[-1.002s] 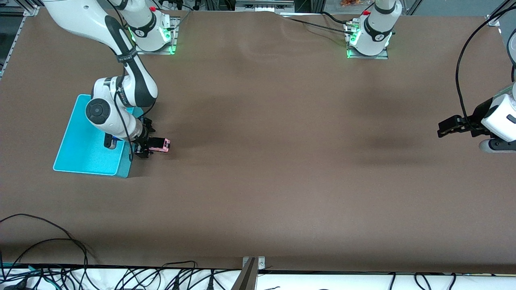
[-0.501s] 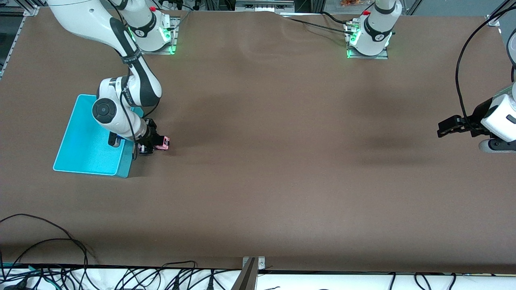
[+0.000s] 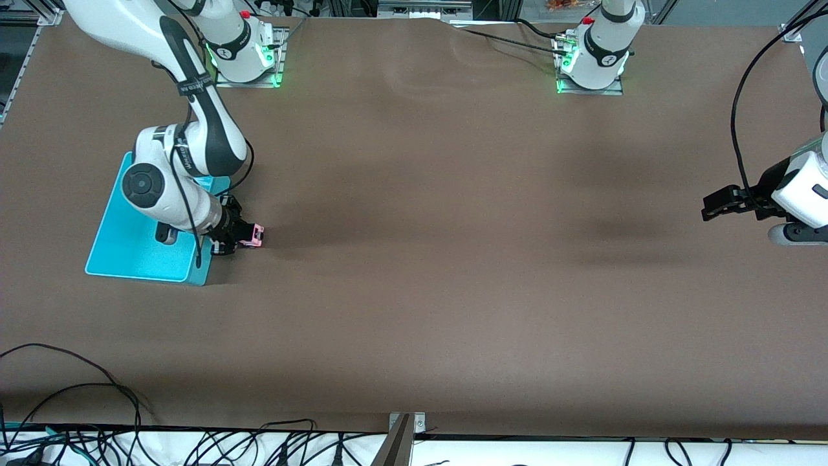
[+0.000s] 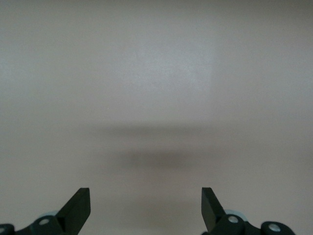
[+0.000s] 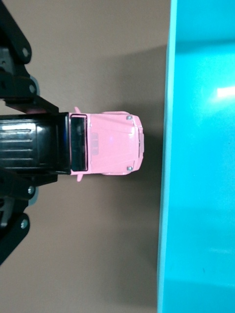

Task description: Wind and store pink jeep toy

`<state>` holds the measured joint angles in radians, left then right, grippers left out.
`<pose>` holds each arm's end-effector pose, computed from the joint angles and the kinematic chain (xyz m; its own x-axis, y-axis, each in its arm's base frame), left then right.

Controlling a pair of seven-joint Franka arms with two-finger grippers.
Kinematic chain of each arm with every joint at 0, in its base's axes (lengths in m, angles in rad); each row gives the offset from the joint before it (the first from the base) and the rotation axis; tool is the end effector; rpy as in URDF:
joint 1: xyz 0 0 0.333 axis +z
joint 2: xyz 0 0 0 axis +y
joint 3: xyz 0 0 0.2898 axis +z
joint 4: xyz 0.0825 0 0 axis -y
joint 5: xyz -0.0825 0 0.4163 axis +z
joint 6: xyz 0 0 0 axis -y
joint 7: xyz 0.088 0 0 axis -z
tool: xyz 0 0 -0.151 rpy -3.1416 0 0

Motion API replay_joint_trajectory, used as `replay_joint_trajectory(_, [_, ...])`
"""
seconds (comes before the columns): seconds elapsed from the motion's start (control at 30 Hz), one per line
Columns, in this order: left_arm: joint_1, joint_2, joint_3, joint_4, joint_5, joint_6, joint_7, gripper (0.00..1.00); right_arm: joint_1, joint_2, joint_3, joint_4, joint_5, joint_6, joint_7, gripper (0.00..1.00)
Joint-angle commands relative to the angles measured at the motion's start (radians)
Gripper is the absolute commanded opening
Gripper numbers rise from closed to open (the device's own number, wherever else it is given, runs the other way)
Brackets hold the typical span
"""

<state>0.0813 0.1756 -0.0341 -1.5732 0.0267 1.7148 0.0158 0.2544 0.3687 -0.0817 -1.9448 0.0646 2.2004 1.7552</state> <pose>0.6381 0.0349 0.4576 0.9990 0.0279 -0.0342 0.0272 -0.9994 -0.0198 0.6047 0.1093 0.1936 -0.0487 -0.9988 0.0025 -0.9924 0.0487 0.1129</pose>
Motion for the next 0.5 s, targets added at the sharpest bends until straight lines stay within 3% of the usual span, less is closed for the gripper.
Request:
replay_joint_trajectory(0.0, [0.009, -0.019, -0.009, -0.018, 0.021, -0.008, 0.021, 1.0, 0.005, -0.005, -0.024, 0.113, -0.026, -0.18, 0.018, 0.23])
replay_joint_trajectory(0.17, [0.009, -0.019, -0.009, -0.018, 0.021, -0.008, 0.021, 1.0, 0.003, -0.019, -0.067, 0.139, -0.086, -0.252, 0.006, 0.23])
replay_joint_trajectory(0.47, [0.009, -0.019, -0.009, -0.018, 0.021, -0.008, 0.021, 1.0, 0.0, -0.031, -0.22, 0.127, -0.103, -0.311, -0.138, 0.23])
